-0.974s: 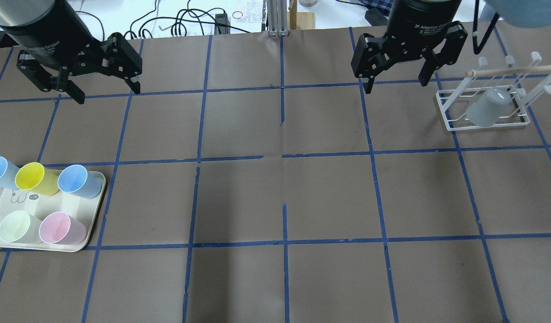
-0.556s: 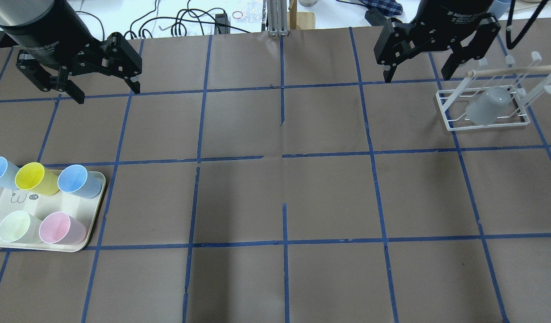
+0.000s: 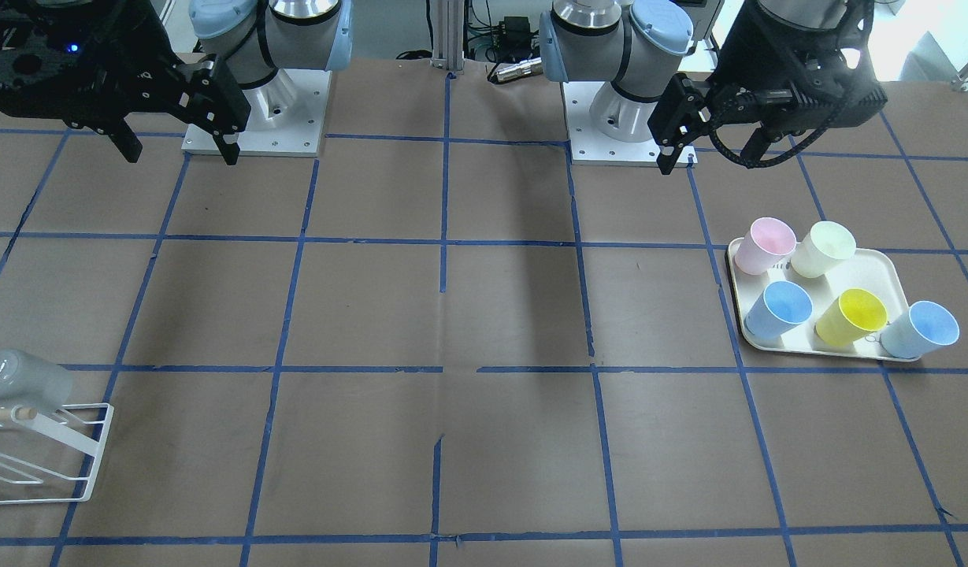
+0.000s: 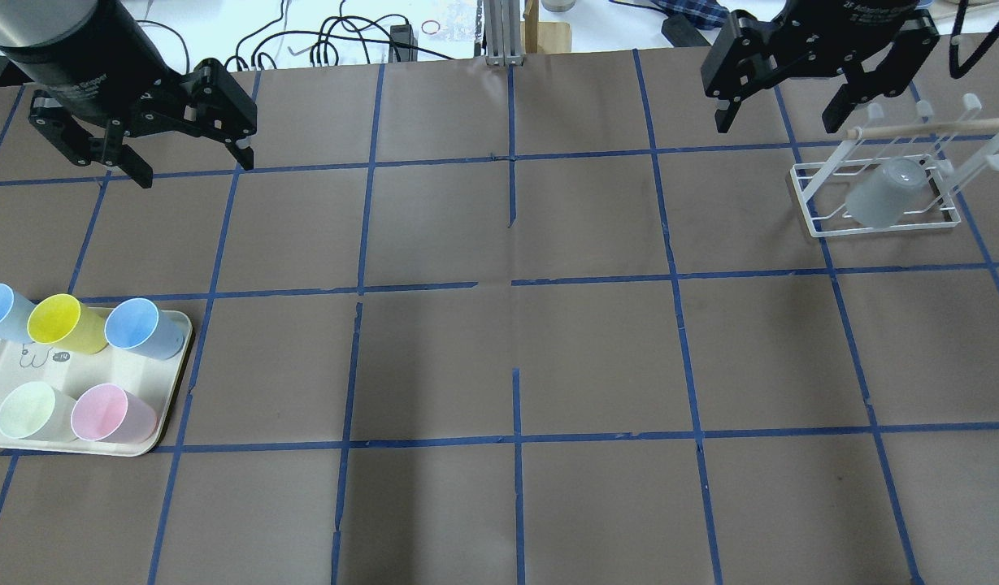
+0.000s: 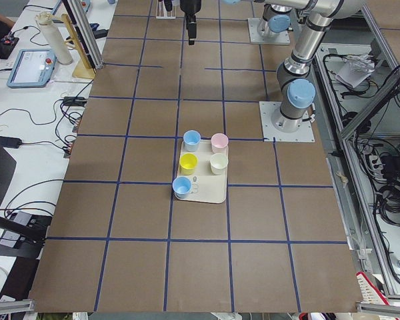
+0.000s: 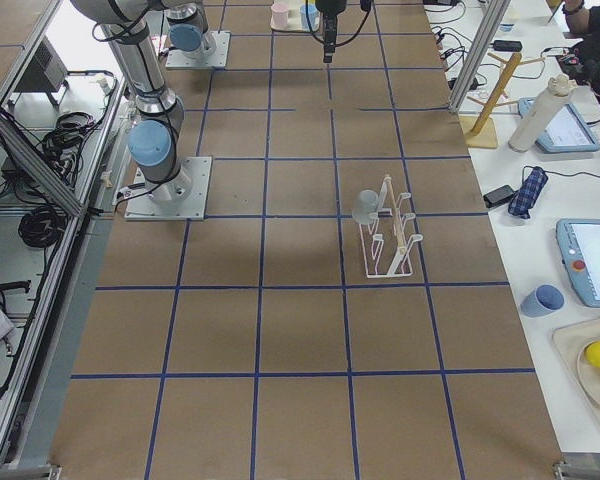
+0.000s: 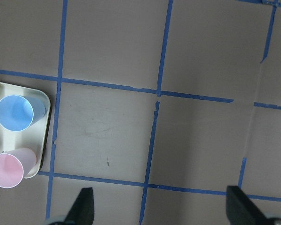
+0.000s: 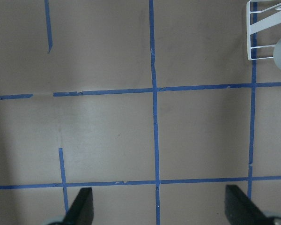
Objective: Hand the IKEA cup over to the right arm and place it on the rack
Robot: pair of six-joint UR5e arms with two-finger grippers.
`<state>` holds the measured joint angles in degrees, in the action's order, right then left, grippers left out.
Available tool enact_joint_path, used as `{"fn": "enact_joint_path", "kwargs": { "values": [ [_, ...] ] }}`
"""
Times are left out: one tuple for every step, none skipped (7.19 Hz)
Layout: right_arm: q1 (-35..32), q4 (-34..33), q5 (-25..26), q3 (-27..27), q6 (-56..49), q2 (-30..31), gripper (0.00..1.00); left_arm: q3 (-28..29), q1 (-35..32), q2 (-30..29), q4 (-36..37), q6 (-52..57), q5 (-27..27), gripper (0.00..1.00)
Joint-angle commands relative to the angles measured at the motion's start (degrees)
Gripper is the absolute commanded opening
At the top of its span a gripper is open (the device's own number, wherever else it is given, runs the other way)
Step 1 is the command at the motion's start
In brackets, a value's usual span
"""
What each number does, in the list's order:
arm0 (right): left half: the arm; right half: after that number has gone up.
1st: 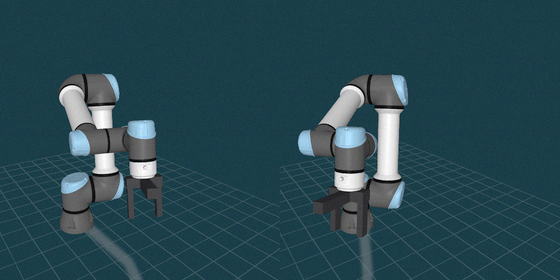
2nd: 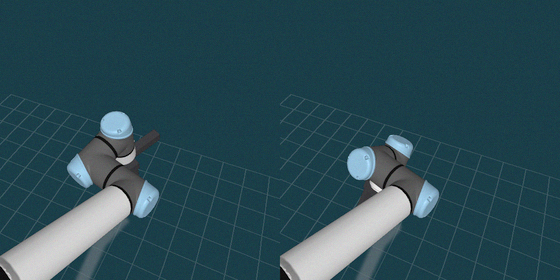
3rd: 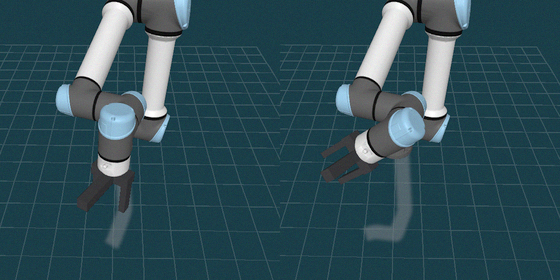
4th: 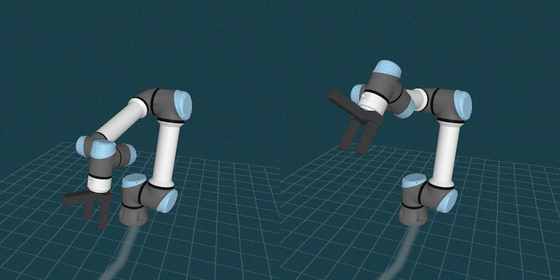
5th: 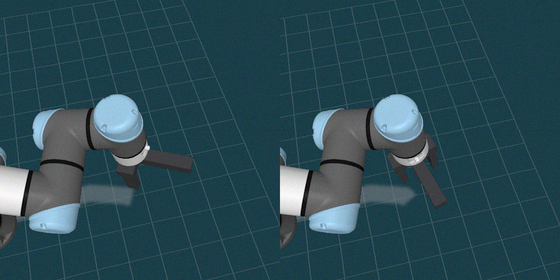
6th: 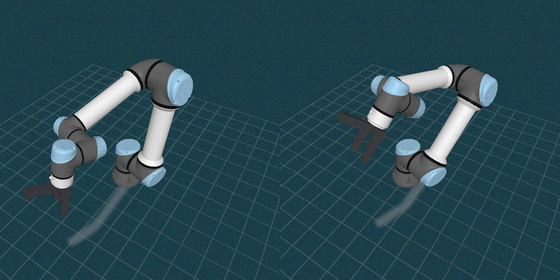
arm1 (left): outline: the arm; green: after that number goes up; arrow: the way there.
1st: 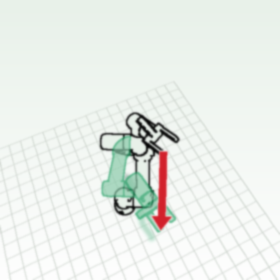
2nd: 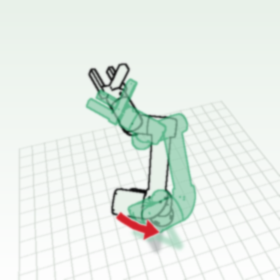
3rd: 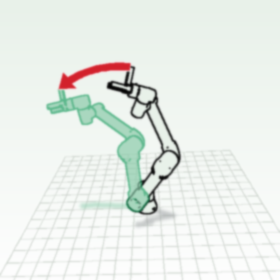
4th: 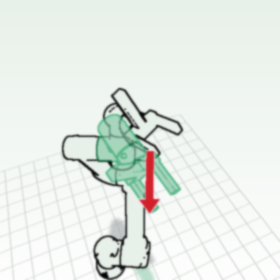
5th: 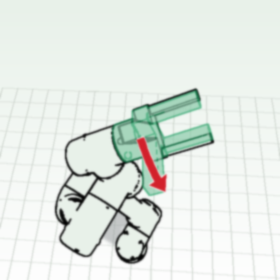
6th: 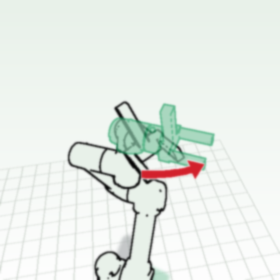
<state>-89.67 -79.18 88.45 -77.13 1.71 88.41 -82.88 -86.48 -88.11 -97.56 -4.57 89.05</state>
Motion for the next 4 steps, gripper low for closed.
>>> {"fn": "enact_joint_path", "kwargs": {
  "values": [
    [-0.6,-0.2,0.7,0.2,0.2,-0.2,1.0,0.0,0.0,0.0,0.0,-0.1,0.2,1.0],
    [-0.6,-0.2,0.2,0.2,0.2,-0.3,1.0,0.1,0.0,-0.2,0.0,-0.1,0.4,1.0],
    [-0.6,-0.2,0.2,0.2,0.2,-0.3,1.0,0.2,0.0,-0.2,0.0,0.0,0.5,1.0],
    [-0.6,-0.2,0.3,0.2,0.2,-0.3,1.0,0.2,0.0,-0.5,0.1,0.0,0.3,1.0]
  ]
}}
